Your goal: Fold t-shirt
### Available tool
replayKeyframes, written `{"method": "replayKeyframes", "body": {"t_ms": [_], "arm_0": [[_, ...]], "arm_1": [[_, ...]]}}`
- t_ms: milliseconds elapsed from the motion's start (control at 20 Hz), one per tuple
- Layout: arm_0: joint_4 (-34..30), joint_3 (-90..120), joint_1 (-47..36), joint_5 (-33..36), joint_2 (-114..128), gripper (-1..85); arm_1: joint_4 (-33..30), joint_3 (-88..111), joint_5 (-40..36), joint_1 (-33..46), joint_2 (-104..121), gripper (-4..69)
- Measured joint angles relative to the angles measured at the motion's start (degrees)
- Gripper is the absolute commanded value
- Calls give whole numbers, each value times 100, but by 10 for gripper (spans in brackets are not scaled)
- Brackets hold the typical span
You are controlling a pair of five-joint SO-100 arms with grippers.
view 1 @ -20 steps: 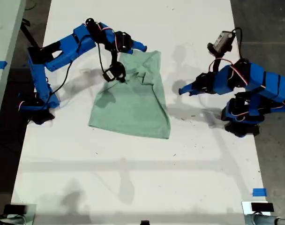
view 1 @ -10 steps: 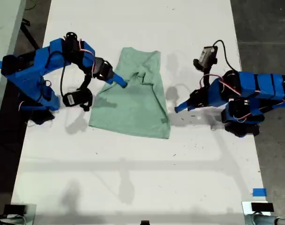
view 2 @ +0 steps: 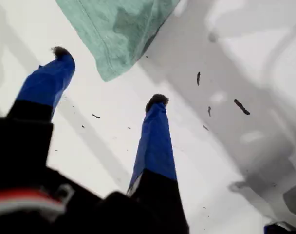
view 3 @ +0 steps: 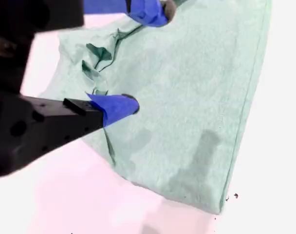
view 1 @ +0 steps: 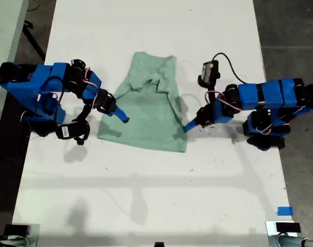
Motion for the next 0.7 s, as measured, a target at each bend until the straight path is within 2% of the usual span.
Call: {"method": "replayKeyframes", "body": {"t_ms": [250, 400, 500, 550, 600, 650, 700], "arm_0": [[0, 0, 114, -132, 0, 296], [0, 35, 114, -149, -26, 295], [0, 35, 123, -149, -53, 295], [0, 35, 141, -149, -53, 295], [0, 35, 141, -158, -53, 295], [0, 35, 141, -158, -53, 295], [0, 44, 141, -158, -53, 294]], "arm_1": [[-571, -167, -9, 0, -1204, 347], [-1072, -167, -9, 0, -1863, 313], [-1433, -167, -9, 18, -2224, 199], [-1608, -167, -18, 62, -2399, 95], [-1758, -167, -9, 123, -2558, 27], [-1881, -167, -9, 176, -2672, -6], [-1978, -299, -26, 211, -2777, -10]]}}
